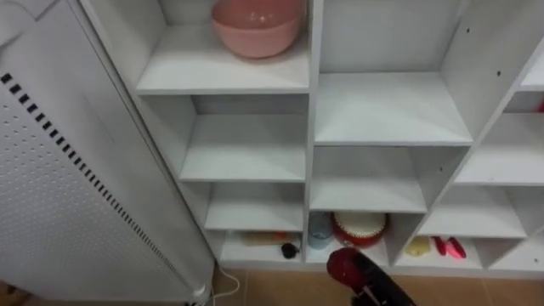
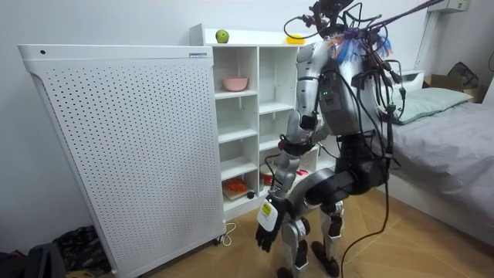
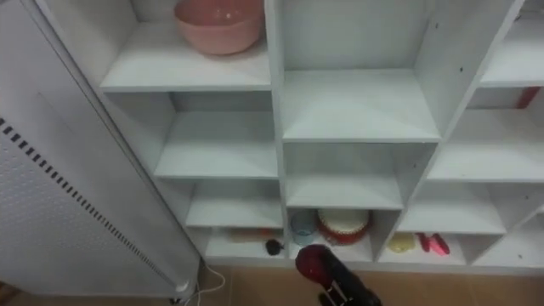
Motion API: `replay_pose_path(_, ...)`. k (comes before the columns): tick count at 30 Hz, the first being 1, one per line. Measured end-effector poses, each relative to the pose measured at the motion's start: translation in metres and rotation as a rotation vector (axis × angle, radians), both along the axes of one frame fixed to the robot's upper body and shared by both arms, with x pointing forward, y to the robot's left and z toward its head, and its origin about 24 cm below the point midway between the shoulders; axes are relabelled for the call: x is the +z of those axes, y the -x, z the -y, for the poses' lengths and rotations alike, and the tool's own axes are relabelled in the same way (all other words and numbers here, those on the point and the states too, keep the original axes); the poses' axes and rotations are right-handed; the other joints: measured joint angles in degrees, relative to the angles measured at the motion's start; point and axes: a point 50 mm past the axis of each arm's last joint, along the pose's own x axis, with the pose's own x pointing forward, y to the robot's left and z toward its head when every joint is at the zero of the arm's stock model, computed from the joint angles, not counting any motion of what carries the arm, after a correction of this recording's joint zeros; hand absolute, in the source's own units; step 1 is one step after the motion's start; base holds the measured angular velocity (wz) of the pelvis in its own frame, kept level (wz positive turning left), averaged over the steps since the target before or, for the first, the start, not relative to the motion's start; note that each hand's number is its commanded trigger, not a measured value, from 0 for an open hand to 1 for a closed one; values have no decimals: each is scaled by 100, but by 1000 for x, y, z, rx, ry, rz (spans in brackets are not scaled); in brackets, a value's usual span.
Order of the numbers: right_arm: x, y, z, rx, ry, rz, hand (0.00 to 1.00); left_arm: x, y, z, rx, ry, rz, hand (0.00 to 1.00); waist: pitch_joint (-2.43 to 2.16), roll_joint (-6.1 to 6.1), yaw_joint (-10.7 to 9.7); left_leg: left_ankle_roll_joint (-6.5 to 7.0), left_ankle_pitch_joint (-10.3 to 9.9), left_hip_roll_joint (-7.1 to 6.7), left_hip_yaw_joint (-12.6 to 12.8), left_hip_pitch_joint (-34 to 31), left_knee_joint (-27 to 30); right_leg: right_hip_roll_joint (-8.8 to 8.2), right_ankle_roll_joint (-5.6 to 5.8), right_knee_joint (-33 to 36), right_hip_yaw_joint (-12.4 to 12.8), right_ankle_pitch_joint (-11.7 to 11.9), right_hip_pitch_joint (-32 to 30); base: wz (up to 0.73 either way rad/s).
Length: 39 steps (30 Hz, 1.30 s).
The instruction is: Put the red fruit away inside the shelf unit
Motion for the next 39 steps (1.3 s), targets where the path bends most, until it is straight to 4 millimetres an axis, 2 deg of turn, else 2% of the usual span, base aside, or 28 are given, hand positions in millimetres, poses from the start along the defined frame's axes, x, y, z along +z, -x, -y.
replay_pose_path(2, 6, -8, 2, -24, -29, 6, 100, 0, -2, 2, -17, -17, 1, 0, 3, 1, 44, -37, -25, 19, -26, -209, 176, 7, -52, 145, -5, -27, -188, 5)
replay_pose_path(4, 18, -18, 8, -61, -61, 37, 100, 2, -6, 3, -42, -29, 5, 0, 11, 0, 176, -69, -133, 89, -62, -534, 504, 20, -137, 375, -67, -84, -458, 0)
replay_pose_path(7, 37, -31, 11, -117, -133, 98, 100, 1, -6, 4, -57, -34, -1, 0, 32, -31, 258, -109, -217, 116, -86, -873, 792, 6, -205, 636, -81, -153, -771, 0)
replay_pose_path(11, 59, -44, 13, -138, -172, 164, 100, 2, -8, 4, -75, -49, -19, 0, 46, -55, 262, -155, -277, 112, -177, -1189, 1004, -21, -240, 822, -146, -229, -1023, 11)
replay_pose_path(13, 77, -54, 16, -153, -182, 216, 100, 3, -10, 3, -76, -54, -21, 0, 64, -84, 258, -155, -278, 81, -229, -1326, 1087, -105, -288, 918, -236, -264, -1120, 16)
replay_pose_path(14, 81, -55, 16, -157, -189, 226, 100, 2, -9, 2, -74, -56, -25, 0, 65, -88, 257, -155, -278, 81, -240, -1345, 1101, -105, -288, 925, -247, -267, -1129, 11)
replay_pose_path(16, 94, -61, 20, -180, -213, 267, 100, 1, -6, -1, -64, -61, -40, 0, 98, -145, 256, -147, -289, 66, -245, -1407, 1147, -134, -278, 986, -257, -298, -1182, 10)
replay_pose_path(19, 109, -66, 27, -213, -224, 309, 100, 0, -4, -2, -64, -67, -50, 0, 107, -166, 252, -120, -306, 63, -288, -1583, 1281, -143, -258, 1060, -298, -328, -1284, 9)
replay_pose_path(25, 134, -75, 31, -233, -220, 362, 100, 1, -4, -2, -68, -72, -49, 0, 108, -171, 168, -41, -404, 20, -273, -1723, 1483, -192, -189, 1209, -275, -391, -1390, 1)
replay_pose_path(30, 145, -78, 36, -252, -216, 379, 100, 1, -4, -5, -83, -83, -52, 0, 104, -175, 134, 2, -437, 21, -199, -1729, 1623, -284, -145, 1342, -263, -471, -1378, 2)
replay_pose_path(32, 150, -78, 40, -271, -206, 376, 0, 1, -4, -5, -84, -86, -52, 0, 102, -175, 128, 22, -447, 48, -100, -1723, 1630, -306, -130, 1390, -255, -502, -1380, 9)
replay_pose_path(33, 154, -79, 40, -281, -208, 378, 0, 2, -4, -7, -82, -89, -53, 0, 100, -175, 132, 33, -453, 89, -45, -1720, 1629, -307, -130, 1390, -251, -501, -1379, 0)
replay_pose_path(39, 169, -83, 41, -313, -223, 374, 0, 2, -1, -12, -77, -100, -58, 0, 91, -162, 166, 35, -454, 107, -41, -1672, 1644, -290, -133, 1396, -238, -498, -1342, 0)
